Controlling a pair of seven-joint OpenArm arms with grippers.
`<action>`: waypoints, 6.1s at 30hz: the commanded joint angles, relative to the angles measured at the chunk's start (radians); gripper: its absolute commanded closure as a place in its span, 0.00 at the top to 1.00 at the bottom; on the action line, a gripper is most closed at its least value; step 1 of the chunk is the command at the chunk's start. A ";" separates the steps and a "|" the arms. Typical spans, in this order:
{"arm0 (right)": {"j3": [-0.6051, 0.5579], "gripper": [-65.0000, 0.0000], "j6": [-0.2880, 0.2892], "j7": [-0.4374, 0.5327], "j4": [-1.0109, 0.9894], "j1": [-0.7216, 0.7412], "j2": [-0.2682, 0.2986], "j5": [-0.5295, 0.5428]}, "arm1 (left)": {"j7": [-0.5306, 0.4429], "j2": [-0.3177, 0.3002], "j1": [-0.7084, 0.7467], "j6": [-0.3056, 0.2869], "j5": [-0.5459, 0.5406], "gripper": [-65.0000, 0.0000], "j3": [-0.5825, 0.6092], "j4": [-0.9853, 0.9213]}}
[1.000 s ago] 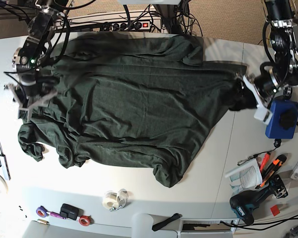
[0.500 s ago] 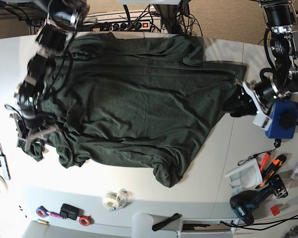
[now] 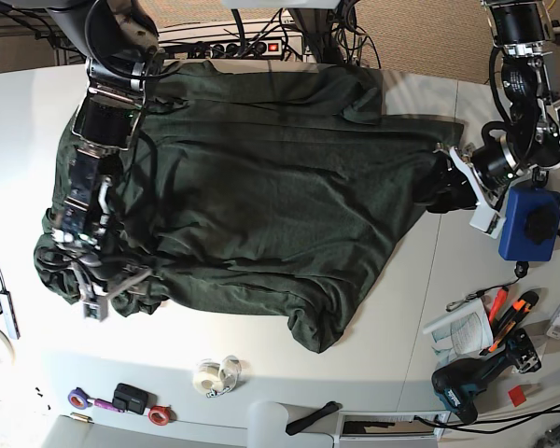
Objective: Layout the t-shirt on the table in an organized manner, then fold the t-shirt properly
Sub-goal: 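Drag the held shirt edge with the right gripper toward the hem, then pull the shirt side with the right gripper outward to widen it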
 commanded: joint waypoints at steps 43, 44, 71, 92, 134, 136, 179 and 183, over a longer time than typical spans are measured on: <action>-0.029 0.45 -0.003 -0.003 -0.212 0.185 0.011 -0.117 | -0.014 -0.007 -0.013 -0.008 -0.025 0.36 -0.006 0.016; -0.029 0.45 -0.003 -0.003 -0.212 0.185 0.011 -0.121 | -0.010 -0.007 -0.013 -0.008 -0.025 0.36 -0.006 0.016; -0.029 0.00 -0.099 0.259 -0.212 0.186 0.011 -0.262 | -0.010 -0.007 -0.013 -0.008 -0.025 0.36 -0.006 0.016; -0.029 0.13 -0.096 0.698 -0.216 0.244 0.012 -0.270 | -0.011 -0.007 -0.013 -0.008 -0.025 0.36 -0.006 0.016; 0.356 0.49 -0.069 0.446 -0.269 0.095 0.097 -0.077 | -0.022 -0.007 0.003 -0.008 -0.033 0.36 -0.006 0.016; 0.356 0.49 -0.068 0.465 -0.317 0.121 0.097 -0.077 | -0.022 -0.007 0.003 -0.008 -0.033 0.36 -0.006 0.016; 0.356 0.56 -0.056 0.513 -0.349 0.125 0.097 -0.173 | -0.022 -0.007 0.003 -0.008 -0.033 0.36 -0.006 0.016; 0.356 0.56 -0.072 0.547 -0.419 0.141 0.103 -0.177 | -0.022 -0.007 0.003 -0.008 -0.033 0.36 -0.006 0.016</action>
